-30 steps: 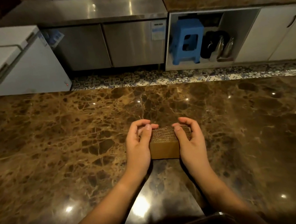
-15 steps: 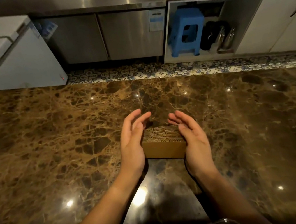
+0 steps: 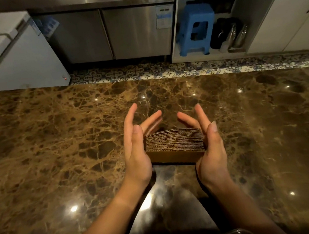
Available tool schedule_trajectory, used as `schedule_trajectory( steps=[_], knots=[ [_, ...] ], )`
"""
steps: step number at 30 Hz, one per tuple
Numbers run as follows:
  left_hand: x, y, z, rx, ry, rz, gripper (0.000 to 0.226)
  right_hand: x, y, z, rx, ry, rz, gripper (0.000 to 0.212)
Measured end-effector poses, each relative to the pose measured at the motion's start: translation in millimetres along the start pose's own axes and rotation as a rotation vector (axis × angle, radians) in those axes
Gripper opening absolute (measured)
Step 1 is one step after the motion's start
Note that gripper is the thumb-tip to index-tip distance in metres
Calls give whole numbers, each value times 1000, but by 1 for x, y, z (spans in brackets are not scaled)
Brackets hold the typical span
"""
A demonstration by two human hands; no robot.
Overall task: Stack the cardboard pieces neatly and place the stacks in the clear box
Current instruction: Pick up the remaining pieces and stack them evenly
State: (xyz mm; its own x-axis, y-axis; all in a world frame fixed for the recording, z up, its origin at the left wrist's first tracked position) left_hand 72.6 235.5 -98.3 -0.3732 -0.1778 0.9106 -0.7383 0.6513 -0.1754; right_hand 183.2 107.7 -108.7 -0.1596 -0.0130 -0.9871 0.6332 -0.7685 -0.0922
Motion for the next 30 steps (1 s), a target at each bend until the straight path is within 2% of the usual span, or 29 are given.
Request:
schedule_trajectory(
  steps=[3,5,8,12,14,17,19,22,26,30],
  knots=[
    [-15,1,2,4,99,-49,48,13,-1,-4,39,-137,49,50],
    [-21,2,3,-3,124,-79,56,22,-2,-5,35,-199,74,49],
    [-28,2,2,-10,147,-51,66,24,-2,-5,16,-185,60,51],
    [-23,0,3,-6,104,30,68,17,-2,-1,0,-101,5,63],
    [-19,-1,3,7,88,53,64,10,3,2,73,-51,-7,64],
    [-19,-1,4,-12,60,-52,57,11,12,4,199,-97,-32,60],
    [-20,-3,4,-40,48,-116,58,10,12,3,227,-110,16,59],
    [-21,-3,2,-63,21,-133,56,13,10,-2,196,-141,19,57],
    [-24,-5,4,-30,104,49,60,16,2,-1,106,-141,-31,54],
    [-27,-6,4,-47,115,69,65,10,1,3,69,-78,2,59]
  ],
)
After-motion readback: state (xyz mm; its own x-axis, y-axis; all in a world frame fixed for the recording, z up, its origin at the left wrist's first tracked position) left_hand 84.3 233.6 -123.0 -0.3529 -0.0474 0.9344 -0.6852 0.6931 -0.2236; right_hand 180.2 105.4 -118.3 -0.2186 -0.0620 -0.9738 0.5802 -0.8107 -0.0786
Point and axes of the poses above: each hand's wrist, its own z-axis away from the middle knuckle, its own y-axis out of the back of the hand, x = y × z, the point moved 10 cm from there along -z, towards the middle knuckle, and after that the axes turned 14 degrees about -y, right-handed, at the moved point
